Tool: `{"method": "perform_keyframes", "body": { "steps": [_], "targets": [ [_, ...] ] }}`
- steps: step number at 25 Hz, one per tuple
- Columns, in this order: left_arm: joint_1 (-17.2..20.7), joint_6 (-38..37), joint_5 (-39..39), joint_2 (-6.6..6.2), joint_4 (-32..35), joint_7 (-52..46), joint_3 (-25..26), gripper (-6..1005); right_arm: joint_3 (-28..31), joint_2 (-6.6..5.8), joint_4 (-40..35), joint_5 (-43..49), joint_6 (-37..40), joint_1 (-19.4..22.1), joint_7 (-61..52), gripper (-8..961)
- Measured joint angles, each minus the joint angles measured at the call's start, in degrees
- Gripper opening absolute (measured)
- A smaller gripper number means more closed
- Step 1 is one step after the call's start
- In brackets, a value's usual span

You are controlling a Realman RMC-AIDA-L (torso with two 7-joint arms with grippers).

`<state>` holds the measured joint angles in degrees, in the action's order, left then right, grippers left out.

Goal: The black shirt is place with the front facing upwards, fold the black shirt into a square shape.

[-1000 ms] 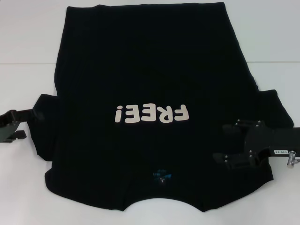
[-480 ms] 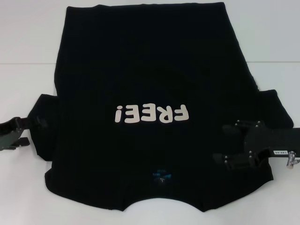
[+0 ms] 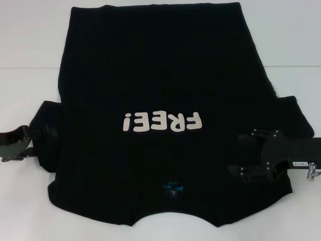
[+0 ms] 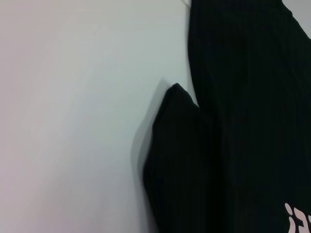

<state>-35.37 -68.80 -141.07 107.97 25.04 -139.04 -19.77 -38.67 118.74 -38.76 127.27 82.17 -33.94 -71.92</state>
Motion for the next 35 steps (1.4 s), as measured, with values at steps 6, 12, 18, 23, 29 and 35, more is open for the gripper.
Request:
{"method": "perform_keyframes", "body": {
  "steps": [6,12,18,23,29,35],
  "targets": [
    [-0.54,0.26,0.0,0.13,0.0,0.17,0.0,932,-0.01,0.0,0.0,-0.1,0.13,0.01,0.09,941],
    [-1.12,0.28,0.15,0.14,0.19,0.47,-1.6,865,0.12,0.0,0.0,-0.19,0.2,0.01,0.12,941],
    [-1.44,1.1,0.08,0.1,1.5,0.01,-4.85,707,0.19,0.0,-0.18,-0.29,0.33,0.02,0.09,941],
    [-1.57,2.47,-0.03,0.19,1.5,-0.34,-6.51,611,0.22,0.0,-0.22,-0.36,0.4,0.02,0.06,941],
    [-1.57,2.58,-0.06,0.18,1.82,0.1,-6.64,439,0.28,0.0,-0.17,-0.36,0.44,-0.05,0.04,941],
    [-1.54,2.27,-0.09,0.14,1.95,0.55,-6.75,157,0.37,0.0,-0.11,-0.36,0.45,-0.08,0.02,941]
  ]
}}
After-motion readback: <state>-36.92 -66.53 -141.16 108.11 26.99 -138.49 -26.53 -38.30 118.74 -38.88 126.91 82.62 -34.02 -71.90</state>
